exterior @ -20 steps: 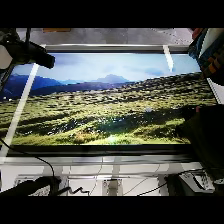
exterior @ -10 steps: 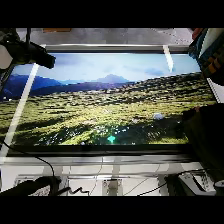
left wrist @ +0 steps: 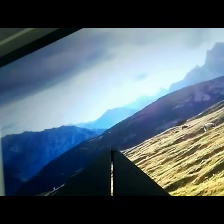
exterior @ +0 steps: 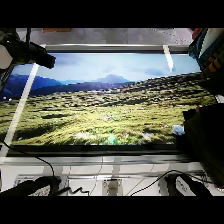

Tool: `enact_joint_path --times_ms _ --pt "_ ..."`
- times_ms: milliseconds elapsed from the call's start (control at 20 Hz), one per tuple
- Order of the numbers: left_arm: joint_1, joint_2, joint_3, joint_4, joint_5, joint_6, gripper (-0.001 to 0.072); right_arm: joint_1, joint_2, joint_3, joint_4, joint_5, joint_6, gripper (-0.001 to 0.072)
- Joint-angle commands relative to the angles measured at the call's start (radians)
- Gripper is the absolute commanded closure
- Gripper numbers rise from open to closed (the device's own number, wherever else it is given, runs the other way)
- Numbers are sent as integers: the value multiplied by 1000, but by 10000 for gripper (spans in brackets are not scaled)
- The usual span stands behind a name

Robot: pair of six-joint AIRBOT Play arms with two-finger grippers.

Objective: Fold the clothes and pants, and hang the long-sleeved shirts on hangers.

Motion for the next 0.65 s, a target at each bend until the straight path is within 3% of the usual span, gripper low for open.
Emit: enact_joint_path --times_ms 0,150,300,600 --pt "0 0 0 0 0 0 698 357 0 -3 -109 -141 -135 698" --pt "0 0 0 0 0 0 698 486 0 -3 -333 -130 -225 698" --pt "0 0 0 0 0 0 698 458 0 -3 -507 -138 -119 698" --pt "0 0 0 0 0 0 698 384 3 -3 -477 -103 -46 697"
